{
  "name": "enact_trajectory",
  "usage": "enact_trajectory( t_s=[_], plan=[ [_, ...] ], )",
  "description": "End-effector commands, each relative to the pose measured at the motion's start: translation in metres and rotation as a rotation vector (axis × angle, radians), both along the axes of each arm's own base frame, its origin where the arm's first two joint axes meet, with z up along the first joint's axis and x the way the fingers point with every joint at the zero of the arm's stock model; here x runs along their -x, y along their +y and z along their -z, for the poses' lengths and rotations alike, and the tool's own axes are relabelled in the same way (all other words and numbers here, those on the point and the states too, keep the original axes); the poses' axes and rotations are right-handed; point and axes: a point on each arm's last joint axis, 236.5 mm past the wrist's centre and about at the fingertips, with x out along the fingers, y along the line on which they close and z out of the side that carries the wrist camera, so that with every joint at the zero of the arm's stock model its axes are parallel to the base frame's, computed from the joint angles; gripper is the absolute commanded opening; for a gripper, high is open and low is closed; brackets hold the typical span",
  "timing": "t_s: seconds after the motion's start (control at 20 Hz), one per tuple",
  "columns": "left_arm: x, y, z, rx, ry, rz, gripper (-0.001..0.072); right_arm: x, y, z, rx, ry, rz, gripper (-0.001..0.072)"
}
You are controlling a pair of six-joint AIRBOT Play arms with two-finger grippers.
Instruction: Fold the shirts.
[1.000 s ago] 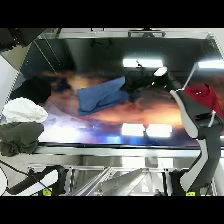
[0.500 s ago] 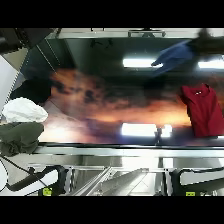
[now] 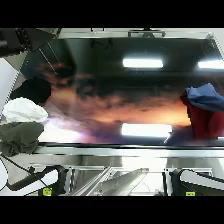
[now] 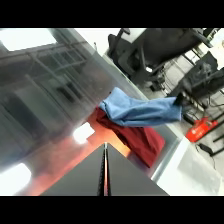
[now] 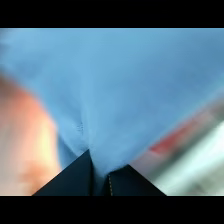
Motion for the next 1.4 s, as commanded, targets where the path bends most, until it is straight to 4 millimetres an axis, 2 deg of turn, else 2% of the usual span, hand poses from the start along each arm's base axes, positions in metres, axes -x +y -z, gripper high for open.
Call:
enact_trajectory(
  t_s=[0.0, 0.05, 0.1, 0.15, 0.2, 0.3, 0.35, 0.4, 0.45, 0.5, 0.6, 0.65, 0.75, 0.85, 0.95, 1.0, 1.1, 1.2, 1.3, 1.35],
  plan=[
    [0.008, -0.003, 0.005, -0.017, 0.016, 0.035, 0.0023, 0.089, -0.010, 0.054, 0.010, 0.301, 0.064, 0.0021],
    [0.008, -0.003, 0.006, -0.017, 0.017, 0.035, 0.0023, 0.097, -0.004, 0.068, -0.017, 0.337, 0.059, 0.0032],
    [0.008, -0.003, 0.005, -0.017, 0.016, 0.035, 0.0023, 0.102, 0.001, 0.082, -0.034, 0.361, 0.051, 0.0253],
    [0.008, -0.003, 0.005, -0.016, 0.016, 0.034, 0.0023, 0.107, 0.006, 0.091, -0.054, 0.387, 0.045, 0.0604],
    [0.007, -0.003, 0.005, -0.015, 0.015, 0.032, 0.0023, 0.111, 0.009, 0.096, -0.070, 0.407, 0.021, 0.0704],
    [0.005, -0.002, 0.004, -0.012, 0.012, 0.025, 0.0023, 0.111, 0.010, 0.089, -0.082, 0.415, 0.002, 0.0704],
    [0.004, -0.002, 0.003, -0.008, 0.008, 0.018, 0.0022, 0.103, 0.013, 0.080, -0.094, 0.384, 0.002, 0.0704],
    [0.001, -0.001, 0.001, -0.003, 0.003, 0.006, 0.0022, 0.085, 0.017, 0.068, -0.115, 0.308, -0.002, 0.0704],
    [-0.001, 0.000, -0.001, 0.002, -0.003, -0.004, 0.0022, 0.061, 0.025, 0.054, -0.140, 0.214, -0.019, 0.0701],
    [-0.003, 0.001, -0.001, 0.005, -0.006, -0.011, 0.0022, 0.035, 0.037, 0.036, -0.165, 0.111, -0.050, 0.0639],
    [-0.002, 0.001, -0.001, 0.003, -0.005, -0.010, 0.0021, -0.016, 0.067, -0.003, -0.215, -0.103, -0.132, 0.0101],
    [-0.002, 0.001, -0.001, 0.002, -0.003, -0.009, 0.0021, -0.039, 0.085, -0.021, -0.238, -0.210, -0.178, 0.0020],
    [-0.001, 0.001, 0.002, -0.010, 0.002, -0.004, 0.0020, -0.072, 0.130, -0.053, -0.274, -0.389, -0.311, 0.0014],
    [0.003, 0.001, 0.011, -0.026, 0.058, -0.002, 0.0019, -0.073, 0.171, -0.061, -0.254, -0.419, -0.459, 0.0014],
    [0.004, 0.006, 0.049, -0.125, 0.177, -0.038, 0.0019, -0.062, 0.219, -0.052, -0.257, -0.420, -0.615, 0.0014],
    [0.008, 0.007, 0.073, -0.172, 0.231, -0.057, 0.0019, -0.052, 0.247, -0.039, -0.267, -0.415, -0.701, 0.0014],
    [0.028, 0.001, 0.132, -0.248, 0.347, -0.068, 0.0019, -0.020, 0.297, 0.000, -0.294, -0.387, -0.829, 0.0014],
    [0.058, -0.008, 0.200, -0.297, 0.463, -0.078, 0.0021, 0.015, 0.329, 0.053, -0.307, -0.351, -0.882, 0.0014],
    [0.093, -0.020, 0.260, -0.302, 0.561, -0.069, 0.0022, 0.041, 0.342, 0.091, -0.325, -0.313, -0.896, 0.0015],
    [0.105, -0.021, 0.280, -0.302, 0.597, -0.075, 0.0023, 0.047, 0.344, 0.102, -0.329, -0.296, -0.901, 0.0015]
  ],
)
